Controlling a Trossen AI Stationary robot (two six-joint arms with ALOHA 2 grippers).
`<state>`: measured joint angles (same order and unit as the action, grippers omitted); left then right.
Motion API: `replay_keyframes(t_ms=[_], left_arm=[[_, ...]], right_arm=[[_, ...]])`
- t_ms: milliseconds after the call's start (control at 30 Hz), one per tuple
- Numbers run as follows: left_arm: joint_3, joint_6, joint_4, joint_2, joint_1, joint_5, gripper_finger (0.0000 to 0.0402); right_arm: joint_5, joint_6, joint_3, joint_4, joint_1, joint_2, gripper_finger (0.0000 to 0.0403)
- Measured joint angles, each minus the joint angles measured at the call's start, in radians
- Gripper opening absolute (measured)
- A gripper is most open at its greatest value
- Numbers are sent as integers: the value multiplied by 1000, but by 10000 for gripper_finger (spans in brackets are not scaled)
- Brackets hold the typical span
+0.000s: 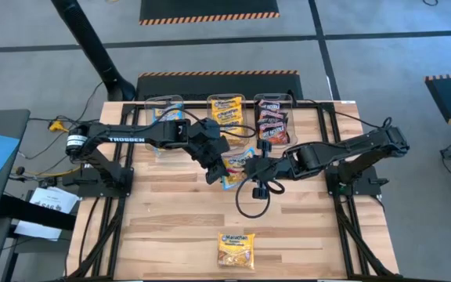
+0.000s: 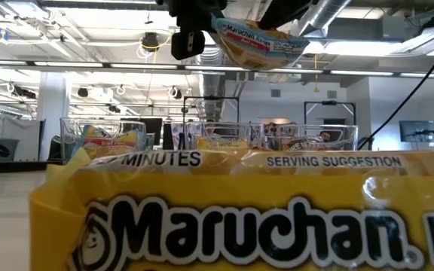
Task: Sort Maruchan noodles
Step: Put the blue noodle pack into the left transparent bin
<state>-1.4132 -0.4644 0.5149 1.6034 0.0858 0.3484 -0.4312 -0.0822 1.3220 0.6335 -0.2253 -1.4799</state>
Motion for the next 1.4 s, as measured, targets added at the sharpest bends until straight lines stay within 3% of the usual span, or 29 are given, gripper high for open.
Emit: replay_keyframes(t_ms=[400,567,1000,1167,1400], left_arm=[[0,36,150,-99,1,-119,1],[0,59,247,-173,1,-192,1],[11,106,459,-490,1,-555,0],[131,85,434,-642,2,-640,0],[436,49,277,-846,2,-738,0]], right_arm=[[1,-7,3,-13,0,23,198],[7,-24,2,-34,-10,41,205],[11,-52,1,-44,-69,72,203],[11,-54,1,-48,-82,71,203],[11,-75,1,-50,-82,69,203]])
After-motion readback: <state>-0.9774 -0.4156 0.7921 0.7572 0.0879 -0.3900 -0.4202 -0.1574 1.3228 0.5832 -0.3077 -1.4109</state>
